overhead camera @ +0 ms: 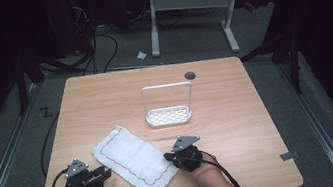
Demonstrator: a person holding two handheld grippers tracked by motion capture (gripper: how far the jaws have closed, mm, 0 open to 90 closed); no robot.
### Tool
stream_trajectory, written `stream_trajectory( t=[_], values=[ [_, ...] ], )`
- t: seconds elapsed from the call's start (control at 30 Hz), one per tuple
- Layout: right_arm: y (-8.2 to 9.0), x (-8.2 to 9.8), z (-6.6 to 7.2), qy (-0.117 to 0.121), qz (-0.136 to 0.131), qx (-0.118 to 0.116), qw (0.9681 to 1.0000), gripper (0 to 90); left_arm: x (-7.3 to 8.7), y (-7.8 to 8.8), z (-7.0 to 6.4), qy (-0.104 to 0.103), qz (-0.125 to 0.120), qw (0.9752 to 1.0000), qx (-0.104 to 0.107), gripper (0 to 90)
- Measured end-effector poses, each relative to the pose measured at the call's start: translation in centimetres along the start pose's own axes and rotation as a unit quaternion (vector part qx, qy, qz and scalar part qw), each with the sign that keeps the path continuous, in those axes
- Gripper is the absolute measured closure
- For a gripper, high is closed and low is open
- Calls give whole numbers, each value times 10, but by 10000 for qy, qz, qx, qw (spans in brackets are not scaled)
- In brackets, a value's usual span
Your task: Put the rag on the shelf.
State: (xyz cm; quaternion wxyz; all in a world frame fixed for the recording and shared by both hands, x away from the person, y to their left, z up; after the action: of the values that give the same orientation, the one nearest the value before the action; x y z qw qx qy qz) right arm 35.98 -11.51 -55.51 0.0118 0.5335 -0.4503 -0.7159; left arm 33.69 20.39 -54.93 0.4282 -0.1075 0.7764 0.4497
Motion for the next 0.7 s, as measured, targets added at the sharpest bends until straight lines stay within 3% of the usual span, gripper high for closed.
stream_trajectory(
  t=[0.27,0.3,0.4,0.47,0.53,0.6,0.63,0.7],
  values=[
    [30,26,23,-12,121,-313,9994,900,-1,-3,-11,-158,25,9999,66,638],
    [37,34,29,-97,131,-412,9990,900,-3,-6,-15,-177,4,9998,93,633],
    [43,37,32,-121,137,-427,9989,899,-8,-11,-19,-187,-9,9998,119,637],
    [48,29,30,-80,-118,-353,9993,899,-18,-15,-23,-72,-104,9998,120,698],
    [48,23,26,-37,-178,-260,9995,900,-26,-21,-29,-92,-146,9998,137,743],
    [33,-1,13,42,-223,-46,9997,899,-31,-33,-40,-94,-60,9996,279,779],
    [33,-1,13,42,-223,-46,9997,899,-31,-33,-40,-94,-60,9996,279,786],
    [7,-26,0,55,-106,92,9999,900,-29,-39,-47,-358,118,9990,233,796]
  ],
)
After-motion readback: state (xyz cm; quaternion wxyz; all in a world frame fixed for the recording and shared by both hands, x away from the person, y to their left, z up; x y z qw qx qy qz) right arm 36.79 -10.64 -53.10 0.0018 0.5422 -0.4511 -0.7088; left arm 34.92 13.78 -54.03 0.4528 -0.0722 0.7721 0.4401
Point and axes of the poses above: each handheld gripper's, and its own axes: y roughly backward along the jaws, x roughly out of its underside, z roughly to its left, the point moved 3 cm from there along -y, roughly forward along the jaws
